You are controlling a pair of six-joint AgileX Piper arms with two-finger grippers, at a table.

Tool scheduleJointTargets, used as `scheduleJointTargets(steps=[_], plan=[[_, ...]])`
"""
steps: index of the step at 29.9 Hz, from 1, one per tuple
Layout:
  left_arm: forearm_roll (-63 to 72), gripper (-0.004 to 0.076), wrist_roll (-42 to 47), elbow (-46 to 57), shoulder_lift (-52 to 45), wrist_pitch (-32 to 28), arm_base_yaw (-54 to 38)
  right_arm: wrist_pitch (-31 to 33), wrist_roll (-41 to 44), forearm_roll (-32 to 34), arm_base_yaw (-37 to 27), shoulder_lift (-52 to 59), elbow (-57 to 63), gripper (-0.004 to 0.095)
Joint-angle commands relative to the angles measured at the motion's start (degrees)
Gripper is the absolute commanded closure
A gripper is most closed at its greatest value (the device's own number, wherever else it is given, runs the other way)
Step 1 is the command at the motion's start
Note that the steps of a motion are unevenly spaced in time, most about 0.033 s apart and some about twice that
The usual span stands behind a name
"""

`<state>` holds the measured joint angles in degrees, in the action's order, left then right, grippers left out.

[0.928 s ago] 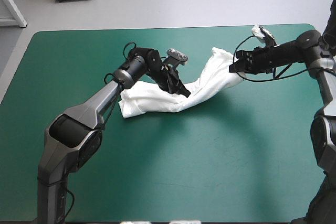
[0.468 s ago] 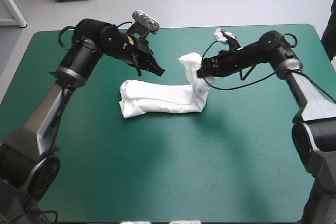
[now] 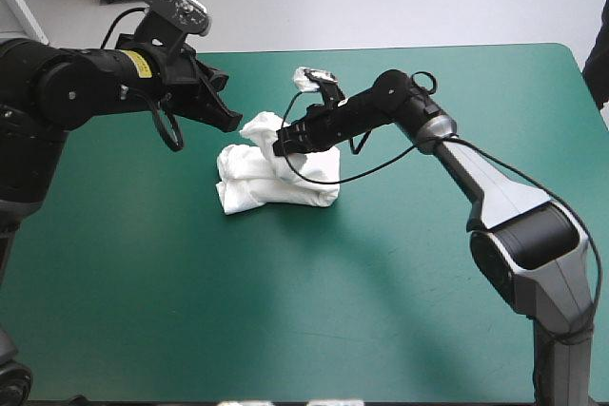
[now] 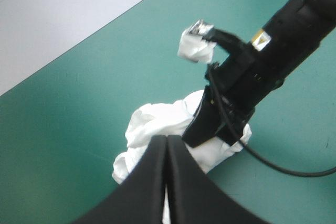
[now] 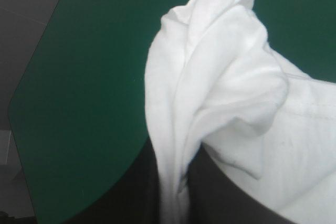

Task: Fold the cloth

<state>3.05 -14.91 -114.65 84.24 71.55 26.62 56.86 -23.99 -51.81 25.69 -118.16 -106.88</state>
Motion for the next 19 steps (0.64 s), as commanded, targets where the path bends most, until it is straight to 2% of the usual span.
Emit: scheduleJointTargets(steps=[1, 4, 7, 12, 14, 19], plan=[[0.2, 0.0734, 0.7, -1.5, -3.1, -0.1, 0.0, -2.4, -0.1, -4.8, 2.5, -0.1, -4.4, 0.0925], [0.1, 0.0734, 0.7, -0.9, -3.5, 0.0, 0.0, -2.5, -0.2, -5.3, 4.0, -2.9, -6.9, 0.0896], [0.1, 0.0734, 0.7, -0.1, -3.7, 0.1, 0.0, -0.8, -1.9, -5.8, 4.8, -5.1, -9.4, 0.0762], [-0.9, 0.0734, 0.7, 0.5, -4.0, 0.2, 0.0, 3.1, -2.0, -6.9, 4.9, -6.1, -12.8, 0.0341], [-1.7, 0.0734, 0.7, 0.5, -4.0, 0.4, 0.0, 5.8, -2.0, -7.4, 4.9, -6.1, -14.6, 0.0255], [-1.8, 0.0734, 0.7, 0.5, -4.0, 0.5, 0.0, 11.6, -0.4, -4.4, 4.7, -6.1, -20.8, 0.0286]])
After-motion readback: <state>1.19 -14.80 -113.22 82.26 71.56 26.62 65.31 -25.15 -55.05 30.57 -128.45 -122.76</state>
